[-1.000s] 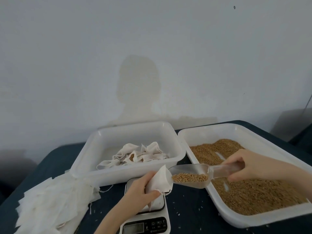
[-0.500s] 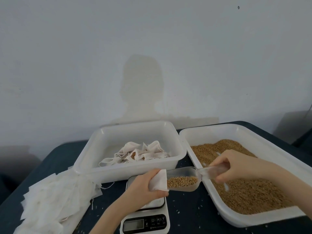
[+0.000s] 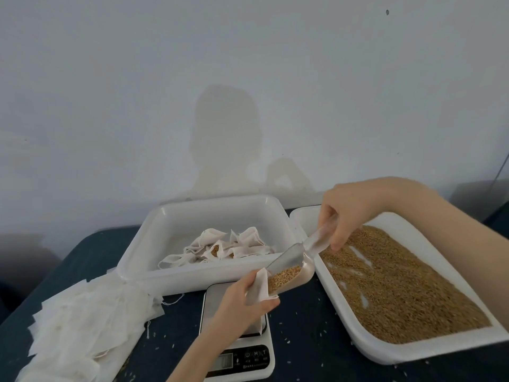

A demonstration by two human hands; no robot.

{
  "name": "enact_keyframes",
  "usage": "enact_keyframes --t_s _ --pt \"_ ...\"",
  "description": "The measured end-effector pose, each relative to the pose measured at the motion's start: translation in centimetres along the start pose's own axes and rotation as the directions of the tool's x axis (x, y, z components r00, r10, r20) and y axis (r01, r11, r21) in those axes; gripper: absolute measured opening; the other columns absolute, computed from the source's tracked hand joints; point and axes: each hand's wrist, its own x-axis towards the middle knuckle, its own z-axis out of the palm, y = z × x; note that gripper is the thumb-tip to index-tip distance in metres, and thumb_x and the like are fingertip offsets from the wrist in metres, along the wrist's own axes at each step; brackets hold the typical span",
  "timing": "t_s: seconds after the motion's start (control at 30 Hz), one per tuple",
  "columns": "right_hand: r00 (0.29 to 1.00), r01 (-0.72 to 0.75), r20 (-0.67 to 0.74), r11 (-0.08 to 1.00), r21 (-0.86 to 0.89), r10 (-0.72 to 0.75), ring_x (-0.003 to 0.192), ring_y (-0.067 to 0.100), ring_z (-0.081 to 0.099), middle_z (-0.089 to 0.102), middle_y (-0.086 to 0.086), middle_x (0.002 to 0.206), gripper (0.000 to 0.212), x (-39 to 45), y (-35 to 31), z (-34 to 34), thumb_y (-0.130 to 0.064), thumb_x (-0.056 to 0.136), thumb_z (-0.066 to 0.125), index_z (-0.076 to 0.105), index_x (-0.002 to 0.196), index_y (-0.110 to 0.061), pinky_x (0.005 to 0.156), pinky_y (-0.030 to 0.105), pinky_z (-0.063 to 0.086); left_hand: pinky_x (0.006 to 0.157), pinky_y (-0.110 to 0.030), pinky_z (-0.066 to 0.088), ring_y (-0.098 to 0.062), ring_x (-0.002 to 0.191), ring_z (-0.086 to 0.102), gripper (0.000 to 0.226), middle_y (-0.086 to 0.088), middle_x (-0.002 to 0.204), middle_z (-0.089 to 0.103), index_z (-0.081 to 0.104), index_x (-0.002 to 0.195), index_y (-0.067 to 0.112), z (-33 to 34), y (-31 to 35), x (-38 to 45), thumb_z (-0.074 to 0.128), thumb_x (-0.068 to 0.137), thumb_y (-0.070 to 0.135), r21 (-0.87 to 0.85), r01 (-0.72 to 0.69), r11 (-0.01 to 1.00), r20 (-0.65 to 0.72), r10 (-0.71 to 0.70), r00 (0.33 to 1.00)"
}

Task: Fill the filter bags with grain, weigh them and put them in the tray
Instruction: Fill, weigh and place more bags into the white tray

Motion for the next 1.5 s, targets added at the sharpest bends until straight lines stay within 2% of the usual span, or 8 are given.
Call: enact_keyframes --t_s 0.17,0.43,0.63,0.83,1.03,1.2,1.3,1.5 --pt "0.997 -0.069 0.025 0.995 -0.078 0.071 0.047 0.005 0.043 0.054 -0.01 0.055 0.02 0.1 -1.3 -1.3 -0.033 0.073 0.079 0.077 0.091 -0.027 0.04 0.013 0.031 0.075 -0.003 0.043 0.006 0.104 0.055 0.041 0.028 0.11 0.058 0.048 0.107 0.047 0.0 0.5 0.2 0.074 0.079 0.032 -0.052 0.003 0.999 0.006 -0.002 1.0" --pt "0.998 -0.044 0.038 0.999 -0.005 0.044 0.043 0.003 0.041 0.054 -0.015 0.048 0.021 0.0 -0.9 -2.1 -0.031 0.075 0.078 0.077 0.094 -0.022 0.042 0.015 0.031 0.076 -0.007 0.045 0.002 0.105 0.058 0.039 0.02 0.113 0.064 0.055 0.118 0.035 -1.3 0.6 0.3 0.071 0.083 0.028 -0.135 -0.006 0.991 -0.011 0.004 1.0" --pt "0.996 -0.067 0.063 0.997 -0.045 0.07 0.056 0.009 0.045 0.056 -0.015 0.054 0.019 -0.1 -1.0 -2.6 -0.032 0.075 0.077 0.077 0.093 -0.026 0.044 0.009 0.034 0.074 0.0 0.041 0.017 0.099 0.055 0.032 0.038 0.102 0.062 0.055 0.109 0.043 -1.3 0.9 0.1 0.069 0.085 0.028 -0.113 -0.009 0.994 0.019 0.011 1.0" --pt "0.99 -0.11 0.077 0.991 -0.074 0.116 0.04 0.003 0.042 0.058 -0.015 0.054 0.016 -0.1 -1.4 -3.3 -0.03 0.075 0.078 0.077 0.09 -0.025 0.038 0.008 0.03 0.071 0.004 0.038 0.021 0.095 0.053 0.031 0.043 0.097 0.06 0.055 0.104 0.046 -1.0 1.1 0.2 0.069 0.085 0.026 -0.113 -0.024 0.993 0.009 0.026 1.0" --pt "0.999 0.018 0.037 0.995 0.101 -0.022 0.047 0.005 0.041 0.053 -0.013 0.052 0.01 -0.1 1.4 -0.8 -0.028 0.077 0.077 0.076 0.083 -0.035 0.044 0.011 0.033 0.076 -0.003 0.044 0.013 0.098 0.058 0.03 0.036 0.101 0.064 0.057 0.107 0.042 -2.0 1.0 0.1 0.069 0.085 0.026 -0.125 -0.011 0.992 0.008 0.012 1.0" --pt "0.986 0.165 -0.076 0.948 0.271 -0.149 0.043 0.002 0.031 0.038 -0.014 0.047 0.023 0.4 4.5 3.7 -0.036 0.082 0.073 0.067 0.067 -0.052 0.048 0.015 0.027 0.091 -0.02 0.047 0.002 0.103 0.062 0.031 0.023 0.108 0.069 0.062 0.115 0.033 -3.0 0.6 0.0 0.068 0.086 0.023 -0.186 -0.007 0.983 -0.031 0.001 1.0" --pt "0.974 0.199 -0.175 0.913 0.357 -0.144 0.048 0.005 0.033 0.043 -0.012 0.053 0.009 1.0 5.8 6.7 -0.042 0.08 0.073 0.071 0.084 -0.05 0.051 0.015 0.027 0.085 -0.02 0.048 -0.001 0.1 0.064 0.026 0.019 0.106 0.07 0.064 0.112 0.03 -3.1 0.5 0.0 0.066 0.087 0.021 -0.226 -0.025 0.974 -0.083 0.006 0.997" --pt "0.963 0.211 -0.251 0.845 0.491 -0.095 0.052 0.006 0.038 0.052 -0.011 0.06 0.025 1.2 6.6 10.3 -0.059 0.07 0.07 0.073 0.088 -0.043 0.054 0.014 0.032 0.076 -0.021 0.044 -0.004 0.087 0.066 0.013 0.013 0.092 0.073 0.069 0.098 0.029 -2.8 0.6 0.2 0.065 0.085 0.029 -0.328 -0.01 0.944 -0.172 -0.049 0.984"
